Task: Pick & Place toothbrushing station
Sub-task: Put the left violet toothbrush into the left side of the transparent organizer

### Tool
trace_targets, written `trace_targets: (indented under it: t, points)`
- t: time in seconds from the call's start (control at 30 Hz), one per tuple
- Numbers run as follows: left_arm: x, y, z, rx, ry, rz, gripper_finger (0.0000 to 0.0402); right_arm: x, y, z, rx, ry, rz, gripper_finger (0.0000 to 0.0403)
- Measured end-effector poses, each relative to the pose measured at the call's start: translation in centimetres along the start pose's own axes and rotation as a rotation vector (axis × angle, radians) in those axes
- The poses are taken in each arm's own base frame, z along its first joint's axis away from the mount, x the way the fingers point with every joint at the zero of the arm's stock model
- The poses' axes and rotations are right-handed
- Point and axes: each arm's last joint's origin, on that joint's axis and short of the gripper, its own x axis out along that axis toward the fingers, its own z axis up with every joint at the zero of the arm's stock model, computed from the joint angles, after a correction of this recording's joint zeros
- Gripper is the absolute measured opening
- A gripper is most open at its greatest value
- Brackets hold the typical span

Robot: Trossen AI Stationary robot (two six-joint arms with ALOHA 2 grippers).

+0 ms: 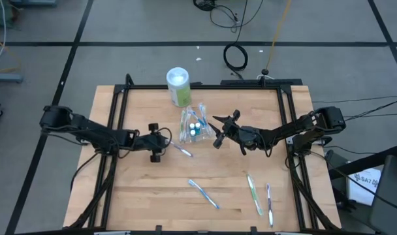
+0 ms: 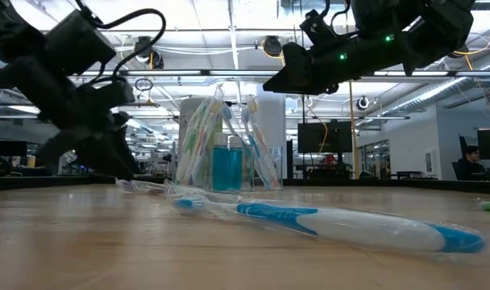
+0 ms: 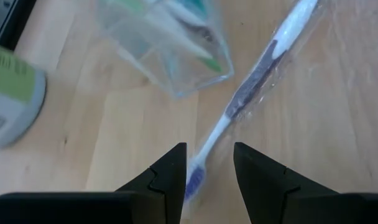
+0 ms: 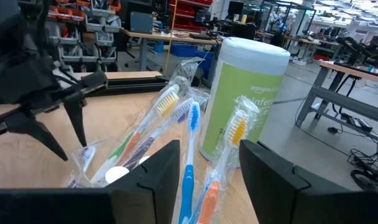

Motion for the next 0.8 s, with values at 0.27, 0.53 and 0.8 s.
trace_targets:
  t: [0.27,0.53,0.8]
  points:
    - [1.6,0.0,1.2,0.109,0.019,-0.015,0.0140,0.0,0.0,0.0,0.000,0.000,0.000,0.0156]
    - [3.2,-0.6,0.4,0.103,0.089,-0.064,0.0140,0.0,0.0,0.0,0.000,0.001,0.000,0.0155]
    - [3.1,-1.1,0.4,0.211,0.070,-0.111,0.0121,0.0,0.0,-0.3,-0.010,0.025,0.005,0.0155]
